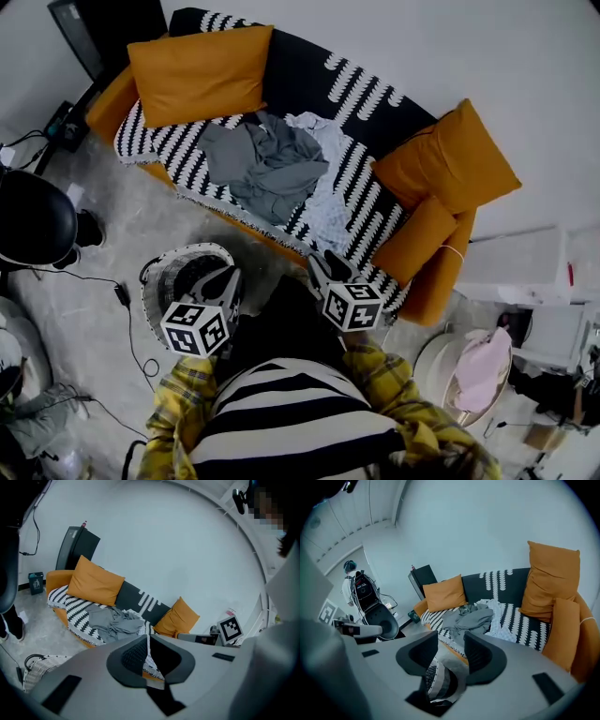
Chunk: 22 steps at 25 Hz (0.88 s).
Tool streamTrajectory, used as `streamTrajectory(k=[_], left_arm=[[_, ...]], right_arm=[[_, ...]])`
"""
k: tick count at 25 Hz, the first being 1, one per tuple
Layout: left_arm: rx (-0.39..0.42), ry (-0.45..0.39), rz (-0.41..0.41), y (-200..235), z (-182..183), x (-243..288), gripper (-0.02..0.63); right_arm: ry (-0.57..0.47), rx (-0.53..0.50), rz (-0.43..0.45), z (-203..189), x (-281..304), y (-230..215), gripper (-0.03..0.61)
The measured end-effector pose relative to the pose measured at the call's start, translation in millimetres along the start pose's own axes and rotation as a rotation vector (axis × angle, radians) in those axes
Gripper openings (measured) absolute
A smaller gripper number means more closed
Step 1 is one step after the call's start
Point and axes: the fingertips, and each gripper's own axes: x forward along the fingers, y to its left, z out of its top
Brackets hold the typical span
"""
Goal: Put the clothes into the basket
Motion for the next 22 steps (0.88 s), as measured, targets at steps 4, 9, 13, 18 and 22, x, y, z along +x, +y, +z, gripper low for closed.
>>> streamTrajectory(k=[4,9,13,18,22], left_arm=[[-0.026,-0.017,0.063,16.9,18.7,28.5,0.029],[-0.07,-0.004,0.116,34.7,32.5,74.3,0.029],[-0.096,0.012,0.179,52.2,35.0,107.1,0.029],[-0.137,0.04,0.225,73.8,34.7,144.6,0.029],[-0.175,0.065,0.249,84.1,27.7,167.3,0.029]], right_arm=[[0.037,-0.032,0.042,26.7,40.7,-20.4,0.17],[0.111,-0.114,0.091,57.6,93.7,-47.3,0.187],[0.182,-0.154,0.127,70.4,131.2,-66.3,0.196],[0.246,-0.208,0.164,76.7,178.1,-84.2,0.205],[0.308,-0.265,0.185,72.9,213.8,-95.6,0.229]])
